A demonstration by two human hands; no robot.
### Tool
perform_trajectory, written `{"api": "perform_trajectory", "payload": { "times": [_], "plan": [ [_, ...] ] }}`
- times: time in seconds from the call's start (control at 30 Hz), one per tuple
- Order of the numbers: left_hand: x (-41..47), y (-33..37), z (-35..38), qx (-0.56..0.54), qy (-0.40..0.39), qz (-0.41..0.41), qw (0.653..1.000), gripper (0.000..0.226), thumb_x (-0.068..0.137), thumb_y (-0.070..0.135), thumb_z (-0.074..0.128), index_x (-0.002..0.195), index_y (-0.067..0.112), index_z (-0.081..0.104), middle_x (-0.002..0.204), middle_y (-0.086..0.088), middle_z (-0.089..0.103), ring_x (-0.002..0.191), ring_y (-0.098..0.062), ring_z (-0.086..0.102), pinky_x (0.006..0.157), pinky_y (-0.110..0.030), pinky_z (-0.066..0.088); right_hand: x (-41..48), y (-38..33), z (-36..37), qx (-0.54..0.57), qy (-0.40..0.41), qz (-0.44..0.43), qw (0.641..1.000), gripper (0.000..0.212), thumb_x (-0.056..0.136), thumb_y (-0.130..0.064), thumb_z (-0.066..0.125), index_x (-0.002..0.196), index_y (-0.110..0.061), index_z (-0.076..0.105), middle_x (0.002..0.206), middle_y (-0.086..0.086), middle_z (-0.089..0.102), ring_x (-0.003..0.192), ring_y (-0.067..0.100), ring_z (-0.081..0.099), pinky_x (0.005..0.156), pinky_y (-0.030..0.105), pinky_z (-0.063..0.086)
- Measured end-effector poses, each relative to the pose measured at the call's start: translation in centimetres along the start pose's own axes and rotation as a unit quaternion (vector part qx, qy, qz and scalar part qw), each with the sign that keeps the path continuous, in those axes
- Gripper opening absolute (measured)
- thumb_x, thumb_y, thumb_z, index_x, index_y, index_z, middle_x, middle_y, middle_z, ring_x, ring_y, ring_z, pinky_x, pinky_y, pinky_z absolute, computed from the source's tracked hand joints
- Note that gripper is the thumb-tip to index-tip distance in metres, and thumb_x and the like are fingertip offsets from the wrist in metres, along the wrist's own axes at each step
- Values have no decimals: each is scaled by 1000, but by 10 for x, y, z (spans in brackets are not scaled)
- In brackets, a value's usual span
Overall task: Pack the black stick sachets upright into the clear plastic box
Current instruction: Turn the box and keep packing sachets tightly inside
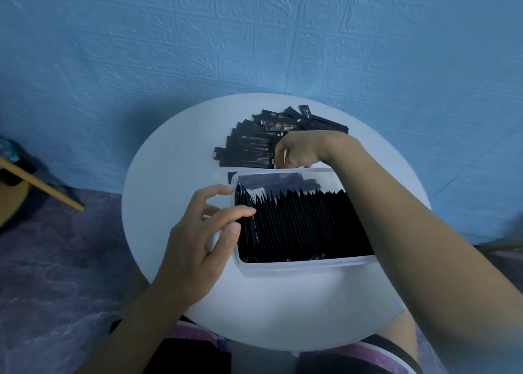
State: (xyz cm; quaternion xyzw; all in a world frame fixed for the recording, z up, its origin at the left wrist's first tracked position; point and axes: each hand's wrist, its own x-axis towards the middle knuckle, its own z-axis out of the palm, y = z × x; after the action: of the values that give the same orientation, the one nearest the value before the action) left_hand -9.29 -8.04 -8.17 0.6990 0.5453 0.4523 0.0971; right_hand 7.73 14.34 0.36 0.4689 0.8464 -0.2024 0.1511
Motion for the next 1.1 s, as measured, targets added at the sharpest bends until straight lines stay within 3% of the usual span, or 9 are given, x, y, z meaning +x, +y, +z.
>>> {"api": "perform_trajectory", "payload": {
  "times": [0.07,0.2,0.3,0.37,0.43,0.57,0.7,0.83,1.1],
  "plan": [
    [0,0,0,0,1,0,1000,37,101,35,41,116,24,73,136,2,51,92,-1,59,78,-4,41,1,0,0,-1,-3,11,1000,14,93,-15,66,102,-25,66,101,-3,62,71,16,61,59,25,47],
    [-1,-1,0,-3,0,-1,1000,36,101,35,41,116,25,73,136,2,51,91,-2,59,79,-5,41,1,0,1,-31,-28,19,999,33,85,-36,78,110,-16,70,114,3,67,103,30,65,86,38,53],
    [-1,-1,0,-4,-1,-3,1000,36,102,36,41,116,26,72,136,3,51,90,-4,60,79,-5,41,1,1,2,-30,-24,5,999,24,88,-29,76,102,-11,69,110,5,70,97,27,64,78,34,50],
    [-1,-1,0,-4,0,-2,1000,37,101,36,41,116,25,73,136,2,51,89,-3,60,80,-6,41,2,4,3,-28,-9,-1,1000,8,92,-8,67,96,-16,67,100,1,69,97,27,65,78,34,51],
    [-1,-1,1,-4,0,-2,1000,37,101,37,41,116,25,73,136,2,52,89,-4,60,79,-6,41,0,6,0,-9,4,-10,1000,26,91,5,54,94,-19,66,91,-3,66,92,25,64,76,32,51],
    [-1,-2,1,-5,-1,0,1000,36,102,37,41,117,27,72,135,3,51,88,-4,60,78,-8,42,-15,2,-7,85,38,-39,995,20,92,-1,66,105,-15,66,86,0,60,68,15,54,48,16,43],
    [-1,-1,0,-4,0,7,1000,36,102,36,41,117,25,73,135,2,52,89,-3,60,76,-7,42,-35,-4,-21,194,100,-85,972,22,88,2,68,103,-15,70,89,0,69,68,7,59,63,25,44],
    [0,-1,0,2,1,7,1000,36,102,36,41,116,25,73,135,3,52,91,-2,60,74,-7,43,-80,-14,-24,235,138,-100,957,19,90,0,65,103,-15,66,84,0,64,56,-2,54,56,19,44],
    [-1,1,1,4,2,6,1000,35,102,38,42,116,28,72,135,5,51,92,0,59,76,-7,42,-142,-34,57,284,20,-56,957,37,93,-16,68,124,-29,52,91,6,63,59,12,64,72,41,56]
  ]
}}
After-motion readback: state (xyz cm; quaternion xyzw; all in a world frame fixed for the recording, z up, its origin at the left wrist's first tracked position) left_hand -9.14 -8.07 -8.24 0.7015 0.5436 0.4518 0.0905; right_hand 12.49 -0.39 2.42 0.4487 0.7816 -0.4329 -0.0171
